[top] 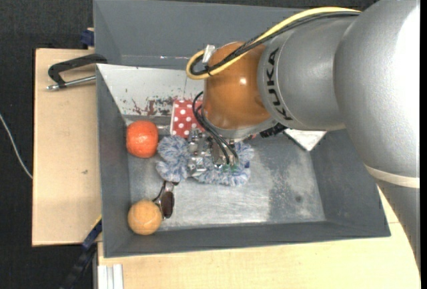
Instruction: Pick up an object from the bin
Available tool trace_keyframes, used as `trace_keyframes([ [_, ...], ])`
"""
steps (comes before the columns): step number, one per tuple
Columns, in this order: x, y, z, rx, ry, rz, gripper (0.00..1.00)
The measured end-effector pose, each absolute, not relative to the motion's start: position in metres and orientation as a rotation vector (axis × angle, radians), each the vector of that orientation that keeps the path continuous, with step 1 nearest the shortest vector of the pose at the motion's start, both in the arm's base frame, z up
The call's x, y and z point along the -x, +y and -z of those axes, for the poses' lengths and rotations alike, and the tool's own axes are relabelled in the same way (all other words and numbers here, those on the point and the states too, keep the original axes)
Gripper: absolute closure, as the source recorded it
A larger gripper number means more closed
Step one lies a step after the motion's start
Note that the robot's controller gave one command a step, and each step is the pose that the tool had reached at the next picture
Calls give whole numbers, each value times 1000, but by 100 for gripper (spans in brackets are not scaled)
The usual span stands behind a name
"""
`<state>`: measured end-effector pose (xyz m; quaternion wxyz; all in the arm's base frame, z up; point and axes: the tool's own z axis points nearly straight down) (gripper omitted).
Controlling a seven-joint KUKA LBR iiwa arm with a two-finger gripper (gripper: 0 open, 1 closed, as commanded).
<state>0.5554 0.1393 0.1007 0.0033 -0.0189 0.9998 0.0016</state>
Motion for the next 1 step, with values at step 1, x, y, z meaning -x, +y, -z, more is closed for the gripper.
trace_keyframes([
  [1, -555, 139, -103, 59, 3138, -4, 100],
])
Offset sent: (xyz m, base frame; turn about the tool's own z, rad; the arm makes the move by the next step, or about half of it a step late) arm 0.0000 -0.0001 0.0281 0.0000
